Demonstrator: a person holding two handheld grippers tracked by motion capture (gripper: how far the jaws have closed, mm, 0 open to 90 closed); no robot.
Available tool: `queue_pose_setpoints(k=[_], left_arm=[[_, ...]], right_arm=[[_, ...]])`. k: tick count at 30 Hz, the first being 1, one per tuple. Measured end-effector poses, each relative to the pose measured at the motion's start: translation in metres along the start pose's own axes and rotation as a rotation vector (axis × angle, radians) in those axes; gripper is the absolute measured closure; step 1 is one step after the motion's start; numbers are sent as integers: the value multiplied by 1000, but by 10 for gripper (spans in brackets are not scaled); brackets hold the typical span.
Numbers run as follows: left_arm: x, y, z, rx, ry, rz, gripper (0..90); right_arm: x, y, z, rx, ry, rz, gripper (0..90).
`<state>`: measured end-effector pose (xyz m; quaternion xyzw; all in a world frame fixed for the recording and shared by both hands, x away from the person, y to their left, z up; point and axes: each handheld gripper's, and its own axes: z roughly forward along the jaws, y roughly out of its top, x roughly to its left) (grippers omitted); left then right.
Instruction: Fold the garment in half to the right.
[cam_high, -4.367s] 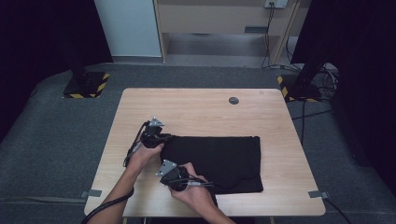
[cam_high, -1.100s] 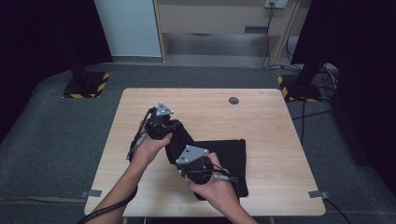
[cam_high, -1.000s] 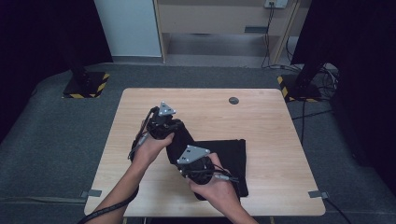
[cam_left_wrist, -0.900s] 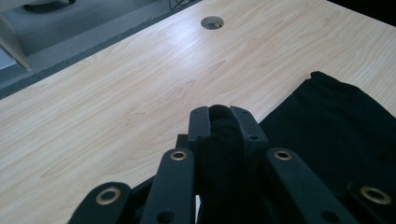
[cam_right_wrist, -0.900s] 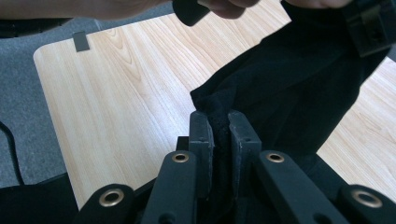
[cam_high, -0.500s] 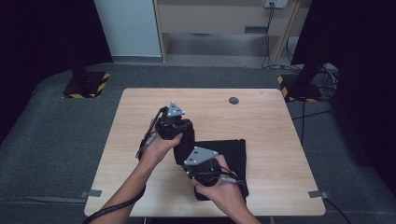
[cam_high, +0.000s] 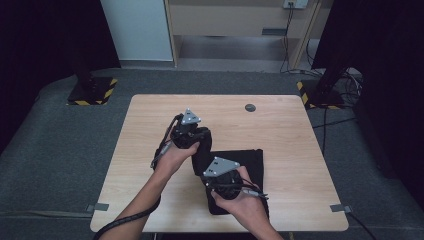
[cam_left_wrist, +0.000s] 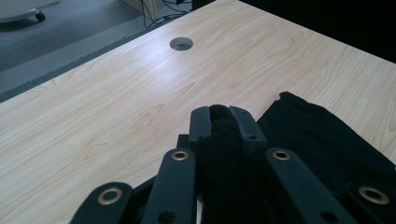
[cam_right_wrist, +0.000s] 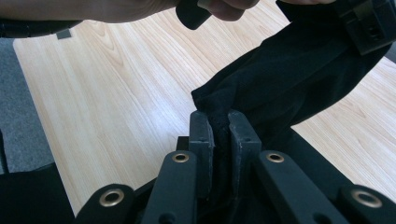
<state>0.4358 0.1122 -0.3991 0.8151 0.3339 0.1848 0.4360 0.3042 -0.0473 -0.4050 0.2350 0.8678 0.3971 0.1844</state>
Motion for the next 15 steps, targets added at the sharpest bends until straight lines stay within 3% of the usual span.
queue_pose_setpoints(k=[8,15], left_arm=[[-2,0,7,-7,-1,-7,807],[-9,3,14,1,-14,10,808]], right_arm=[[-6,-7,-4,1,-9,10,823],[-6,-11,-5,0,-7,16,823]])
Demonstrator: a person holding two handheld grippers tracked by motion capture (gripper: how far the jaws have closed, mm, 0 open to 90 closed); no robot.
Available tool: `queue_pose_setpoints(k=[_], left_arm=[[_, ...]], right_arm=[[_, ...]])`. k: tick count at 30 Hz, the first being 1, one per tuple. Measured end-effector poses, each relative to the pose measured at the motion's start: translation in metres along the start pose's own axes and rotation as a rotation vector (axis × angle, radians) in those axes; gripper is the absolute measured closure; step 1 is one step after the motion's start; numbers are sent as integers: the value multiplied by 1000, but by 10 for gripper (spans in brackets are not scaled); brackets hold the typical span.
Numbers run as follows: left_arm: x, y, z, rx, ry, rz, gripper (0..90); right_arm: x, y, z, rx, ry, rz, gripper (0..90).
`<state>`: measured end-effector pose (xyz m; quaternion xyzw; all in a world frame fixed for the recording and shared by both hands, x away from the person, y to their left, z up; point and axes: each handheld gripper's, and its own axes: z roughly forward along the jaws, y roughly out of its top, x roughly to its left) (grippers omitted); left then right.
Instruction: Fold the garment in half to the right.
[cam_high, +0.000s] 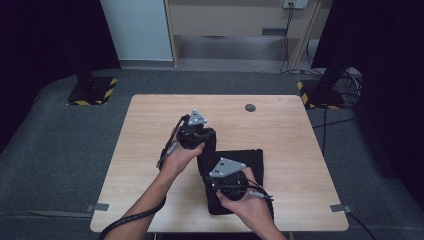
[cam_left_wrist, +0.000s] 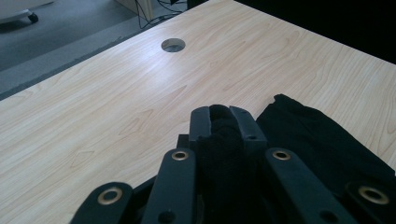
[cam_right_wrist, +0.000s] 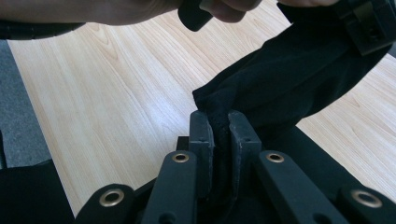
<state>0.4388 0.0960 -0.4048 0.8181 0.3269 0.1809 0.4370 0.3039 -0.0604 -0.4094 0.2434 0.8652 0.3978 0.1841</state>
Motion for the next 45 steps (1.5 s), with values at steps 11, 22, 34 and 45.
queue_pose_setpoints(k=[11,22,34,45], left_arm=[[-8,1,11,-10,-12,10,807],[-13,1,20,-14,-21,15,807],[-13,-1,26,-19,-44,32,807],[-16,-1,37,-15,-55,35,807]], right_arm=[[-6,-8,-5,2,-8,9,823],[-8,-14,-6,3,-12,23,823],[-11,-20,-7,2,-14,33,823],[-17,-29,-7,0,-21,54,822]])
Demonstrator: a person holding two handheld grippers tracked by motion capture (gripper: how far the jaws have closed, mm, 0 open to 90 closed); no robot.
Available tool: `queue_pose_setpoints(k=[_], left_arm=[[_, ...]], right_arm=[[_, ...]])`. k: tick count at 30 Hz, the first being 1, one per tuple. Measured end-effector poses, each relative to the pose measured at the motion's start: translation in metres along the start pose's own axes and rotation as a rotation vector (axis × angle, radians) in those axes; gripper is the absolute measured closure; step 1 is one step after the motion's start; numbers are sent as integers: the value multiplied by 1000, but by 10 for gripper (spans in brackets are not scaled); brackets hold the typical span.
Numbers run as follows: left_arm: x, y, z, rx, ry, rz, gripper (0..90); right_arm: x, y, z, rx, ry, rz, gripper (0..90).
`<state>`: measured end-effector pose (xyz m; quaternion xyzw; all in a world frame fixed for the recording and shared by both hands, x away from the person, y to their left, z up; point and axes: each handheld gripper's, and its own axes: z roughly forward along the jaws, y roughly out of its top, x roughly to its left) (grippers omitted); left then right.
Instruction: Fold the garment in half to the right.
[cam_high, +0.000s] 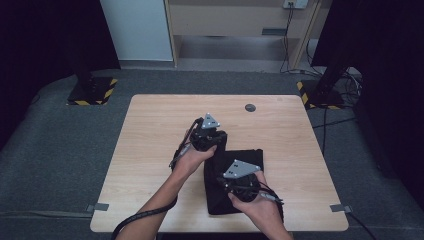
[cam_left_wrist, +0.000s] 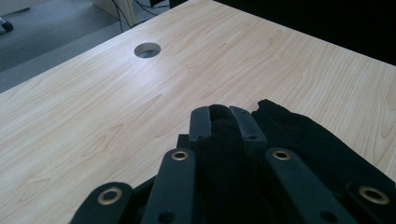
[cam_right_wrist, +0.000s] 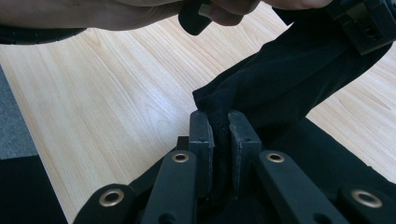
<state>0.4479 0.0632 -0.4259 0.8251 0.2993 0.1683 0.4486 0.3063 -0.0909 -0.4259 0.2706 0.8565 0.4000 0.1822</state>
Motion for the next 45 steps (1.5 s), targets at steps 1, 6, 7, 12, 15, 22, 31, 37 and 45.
queue_pose_setpoints(k=[1,6,7,12,15,22,31,37,45], left_arm=[[-1,0,1,2,-1,3,807],[-3,1,6,7,-4,5,807],[-3,1,7,8,-5,4,807],[-5,1,11,15,-4,6,807],[-7,1,13,19,-5,9,806],[-8,0,19,25,-4,9,807],[-11,0,27,33,-3,14,807],[-13,0,32,38,-7,16,807],[-16,-2,40,46,-21,14,807]], right_arm=[[-1,-1,0,1,-1,-1,822],[-3,-5,-2,0,-5,8,822],[-4,-5,-3,0,-4,9,822],[-6,-10,-2,-2,-4,20,821],[-7,-13,-2,0,-5,23,821],[-10,-18,-2,3,-12,36,820],[-14,-24,-1,8,-18,52,819],[-16,-28,-2,11,-20,54,819],[-16,-32,-1,20,-26,56,819]])
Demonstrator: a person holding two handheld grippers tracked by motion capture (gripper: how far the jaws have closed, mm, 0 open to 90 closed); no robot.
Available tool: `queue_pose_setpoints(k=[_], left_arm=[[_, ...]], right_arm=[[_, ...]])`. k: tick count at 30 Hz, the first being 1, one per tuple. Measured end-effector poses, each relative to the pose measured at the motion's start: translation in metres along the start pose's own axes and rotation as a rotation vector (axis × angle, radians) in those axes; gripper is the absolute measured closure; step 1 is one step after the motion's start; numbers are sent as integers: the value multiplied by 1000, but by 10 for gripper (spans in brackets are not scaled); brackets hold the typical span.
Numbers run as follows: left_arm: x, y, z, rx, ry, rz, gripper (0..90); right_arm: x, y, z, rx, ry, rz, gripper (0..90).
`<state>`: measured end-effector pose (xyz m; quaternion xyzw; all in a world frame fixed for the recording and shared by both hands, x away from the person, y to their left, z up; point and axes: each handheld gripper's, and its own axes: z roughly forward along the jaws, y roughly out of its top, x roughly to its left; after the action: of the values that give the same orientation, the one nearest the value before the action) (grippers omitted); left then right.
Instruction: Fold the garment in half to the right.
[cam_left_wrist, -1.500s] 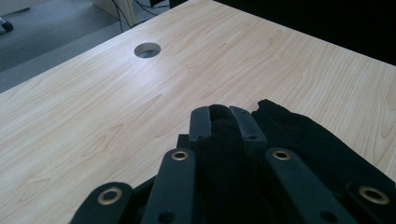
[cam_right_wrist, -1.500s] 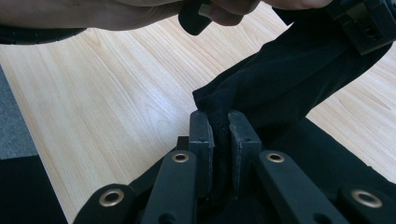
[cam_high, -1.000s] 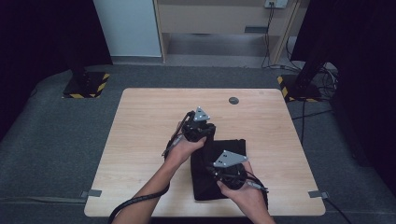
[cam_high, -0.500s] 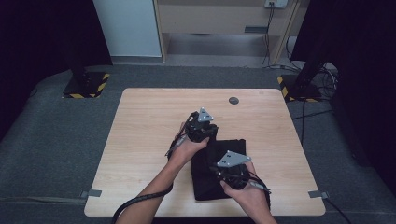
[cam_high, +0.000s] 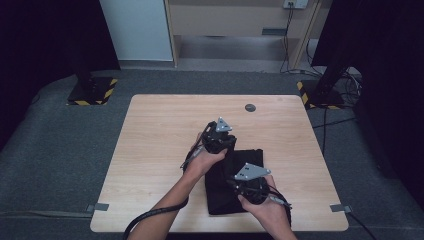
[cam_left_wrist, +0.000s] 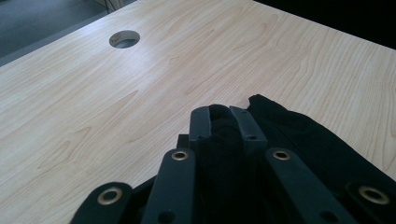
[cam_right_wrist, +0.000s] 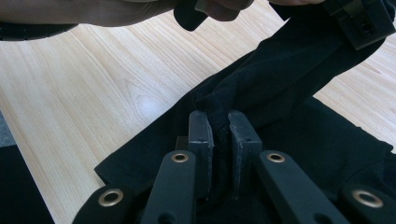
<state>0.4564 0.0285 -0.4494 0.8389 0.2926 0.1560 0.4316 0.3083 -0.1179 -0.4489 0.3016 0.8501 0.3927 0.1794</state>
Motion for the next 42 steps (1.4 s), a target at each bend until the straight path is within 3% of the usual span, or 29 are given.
queue_pose_setpoints(k=[11,14,15,18,27,35,38,42], left_arm=[[-4,-1,8,6,-13,-3,806],[-4,-2,10,-3,-11,-21,797],[-3,-3,10,-14,-11,-37,777],[0,-5,9,-59,-36,-111,600],[9,-5,-17,-108,-23,-113,537],[10,-28,-37,-104,12,-94,426],[10,-37,-44,-122,18,-118,326],[7,-49,-54,-133,32,-120,208]], right_arm=[[1,-4,2,12,-11,4,818],[1,-5,2,16,-16,2,818],[1,-5,3,17,-19,1,818],[0,-6,5,21,-21,0,819],[-5,-10,13,34,-30,-6,817],[-6,-12,12,30,-30,-2,815],[-5,-12,12,28,-32,-3,813],[-3,-12,13,22,-37,-6,811]])
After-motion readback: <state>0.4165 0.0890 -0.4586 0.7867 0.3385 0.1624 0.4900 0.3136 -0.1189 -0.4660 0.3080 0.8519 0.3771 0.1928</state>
